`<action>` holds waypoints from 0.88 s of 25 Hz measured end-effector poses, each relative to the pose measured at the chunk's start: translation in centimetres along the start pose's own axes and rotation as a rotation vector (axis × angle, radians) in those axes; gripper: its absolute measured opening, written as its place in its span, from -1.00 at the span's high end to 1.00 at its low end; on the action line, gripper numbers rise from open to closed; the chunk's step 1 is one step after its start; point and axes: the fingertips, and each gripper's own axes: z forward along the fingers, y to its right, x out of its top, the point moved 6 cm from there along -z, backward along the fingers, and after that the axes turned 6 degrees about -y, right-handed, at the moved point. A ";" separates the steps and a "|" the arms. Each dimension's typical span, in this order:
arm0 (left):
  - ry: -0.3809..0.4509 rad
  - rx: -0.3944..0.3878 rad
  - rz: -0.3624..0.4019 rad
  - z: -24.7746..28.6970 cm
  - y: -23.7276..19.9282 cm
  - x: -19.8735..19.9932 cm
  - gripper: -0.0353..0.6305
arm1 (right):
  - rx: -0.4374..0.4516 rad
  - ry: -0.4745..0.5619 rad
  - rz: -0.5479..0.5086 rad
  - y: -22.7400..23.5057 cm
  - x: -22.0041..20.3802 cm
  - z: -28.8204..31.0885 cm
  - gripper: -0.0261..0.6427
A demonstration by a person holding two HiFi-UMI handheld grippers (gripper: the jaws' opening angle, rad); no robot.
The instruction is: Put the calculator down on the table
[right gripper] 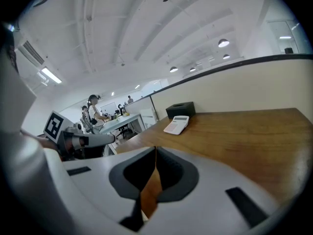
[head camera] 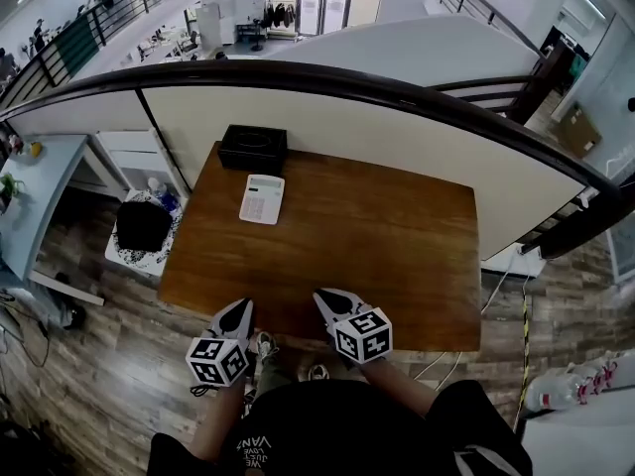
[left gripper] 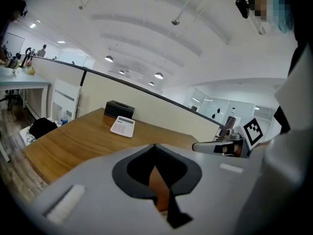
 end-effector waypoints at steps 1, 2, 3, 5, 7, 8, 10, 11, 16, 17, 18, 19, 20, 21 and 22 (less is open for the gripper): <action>-0.001 0.004 0.000 -0.1 0.2 -0.3 0.86 | 0.002 -0.002 -0.002 0.0 -0.2 -0.1 0.87; -0.001 0.006 0.000 -0.2 0.5 -0.5 0.86 | 0.002 -0.004 -0.005 0.0 -0.3 -0.3 0.88; -0.001 0.008 -0.001 -0.3 0.7 -0.7 0.86 | 0.002 -0.005 -0.007 0.0 -0.5 -0.4 0.88; 0.001 0.013 -0.005 -0.5 1.1 -1.1 0.86 | 0.004 -0.005 -0.007 0.0 -0.7 -0.6 0.88; 0.004 0.015 -0.011 -0.6 1.4 -1.4 0.86 | 0.008 -0.004 -0.008 0.0 -0.9 -0.8 0.88; 0.005 0.015 -0.014 -0.7 1.5 -1.6 0.86 | 0.009 -0.004 -0.009 0.0 -1.1 -1.0 0.88; 0.007 0.016 -0.023 -0.7 1.8 -1.9 0.86 | 0.012 -0.003 -0.011 0.0 -1.2 -1.3 0.88; 0.008 0.017 -0.028 -0.8 1.9 -2.1 0.86 | 0.014 -0.003 -0.011 0.0 -1.3 -1.4 0.88; 0.011 0.023 -0.042 -0.9 2.1 -2.6 0.86 | 0.017 -0.008 -0.011 0.0 -1.8 -1.9 0.88; 0.011 0.026 -0.043 -0.9 2.0 -2.7 0.86 | 0.017 -0.008 -0.010 0.0 -1.9 -1.9 0.88; 0.010 0.030 -0.044 -1.0 2.0 -2.8 0.86 | 0.018 -0.008 -0.008 0.0 -1.9 -1.9 0.88; 0.008 0.033 -0.045 -1.0 2.0 -2.9 0.86 | 0.018 -0.008 -0.008 0.0 -2.0 -2.0 0.88; 0.006 0.035 -0.046 -1.1 2.1 -2.9 0.86 | 0.017 -0.009 -0.007 0.0 -2.0 -2.1 0.88; 0.005 0.035 -0.047 -1.1 2.1 -3.0 0.86 | 0.017 -0.009 -0.006 0.0 -2.0 -2.2 0.88; 0.004 0.035 -0.048 -1.1 2.2 -3.0 0.86 | 0.017 -0.008 -0.005 0.1 -2.0 -2.3 0.88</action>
